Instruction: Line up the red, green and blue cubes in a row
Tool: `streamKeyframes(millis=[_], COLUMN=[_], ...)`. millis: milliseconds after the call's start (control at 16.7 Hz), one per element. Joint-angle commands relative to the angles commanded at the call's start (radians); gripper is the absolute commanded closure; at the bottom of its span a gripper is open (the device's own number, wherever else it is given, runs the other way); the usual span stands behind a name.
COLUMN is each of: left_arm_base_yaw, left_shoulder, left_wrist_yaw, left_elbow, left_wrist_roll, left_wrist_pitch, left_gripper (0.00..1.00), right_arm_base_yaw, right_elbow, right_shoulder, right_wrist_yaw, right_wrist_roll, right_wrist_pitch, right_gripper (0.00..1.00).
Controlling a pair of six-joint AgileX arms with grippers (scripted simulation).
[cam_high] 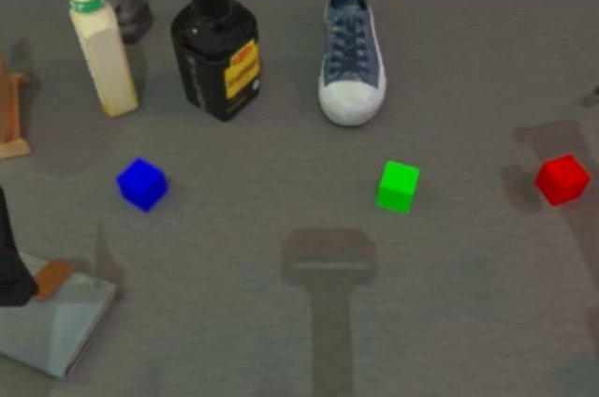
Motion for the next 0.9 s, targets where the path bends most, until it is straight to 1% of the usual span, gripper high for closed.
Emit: streamKeyframes(millis=[240,480,720,900], left_arm_base_yaw=[0.0,0.0,0.0,0.0], left_shoulder=[0.0,0.0,0.0,0.0], left_wrist_yaw=[0.0,0.0,0.0,0.0], left_elbow=[0.0,0.0,0.0,0.0], left_wrist_roll=[0.0,0.0,0.0,0.0], left_wrist_pitch=[0.0,0.0,0.0,0.0], left_gripper=[0.0,0.0,0.0,0.0], right_arm_base_yaw=[0.015,0.028,0.035,0.037], right_elbow=[0.295,0.541,0.7,0.731], right_shoulder=[0.417,0.712,0.884,0.917], right_wrist_yaw=[0.004,0.003,-0.002,-0.004], right_wrist_roll=[-0.052,-0.09,-0.113,-0.117], right_wrist_pitch=[-0.207,-0.362,-0.446,-0.46], right_gripper=[0.0,0.0,0.0,0.0])
